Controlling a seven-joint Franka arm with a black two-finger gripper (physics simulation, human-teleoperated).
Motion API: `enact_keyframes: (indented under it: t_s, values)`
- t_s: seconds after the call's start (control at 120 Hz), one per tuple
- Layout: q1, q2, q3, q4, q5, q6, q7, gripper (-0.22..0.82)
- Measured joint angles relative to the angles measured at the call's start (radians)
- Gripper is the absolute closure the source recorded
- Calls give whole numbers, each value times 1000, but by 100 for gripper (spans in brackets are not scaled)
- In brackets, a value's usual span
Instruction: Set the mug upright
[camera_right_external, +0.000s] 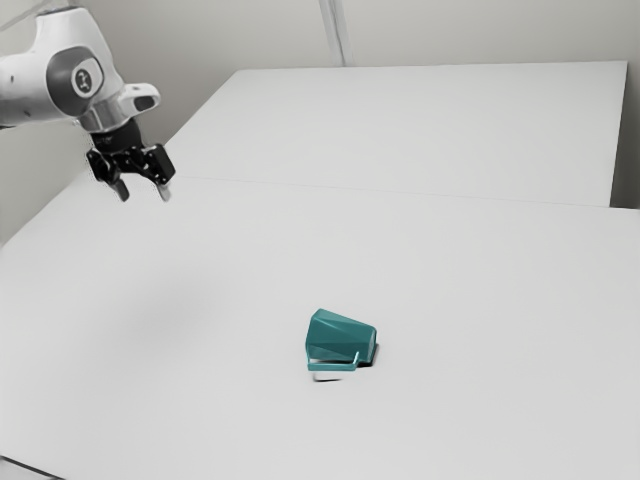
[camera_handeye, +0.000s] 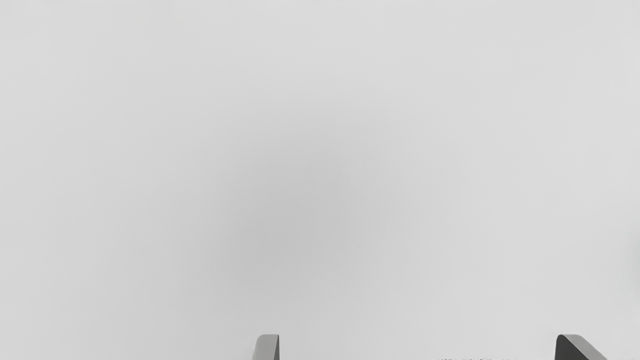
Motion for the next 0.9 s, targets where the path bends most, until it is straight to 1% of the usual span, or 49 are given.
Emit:
enact_keyframes:
  t_s: [0.033, 0.117, 0.158, 0.2, 0.283, 0.325, 0.592, 0.767, 0.9]
  values:
    - [-30, -15, -1, -13, 0, 2, 1, 0]
    - [-109, -89, 0, -102, 0, 27, 3, 0]
    - [-126, -108, 1, -123, 0, 38, 4, 0]
    - [-108, -126, 0, -157, -1, 55, 5, 0]
    - [-24, -157, 0, -248, -7, 112, 6, 0]
    - [-7, -168, -1, -285, -18, 139, 7, 0]
    - [-11, -269, -6, -539, -146, 367, 6, 0]
    - [-11, -273, -12, -655, -317, 541, 7, 0]
    - [-11, -247, -13, -694, -481, 617, 27, 0]
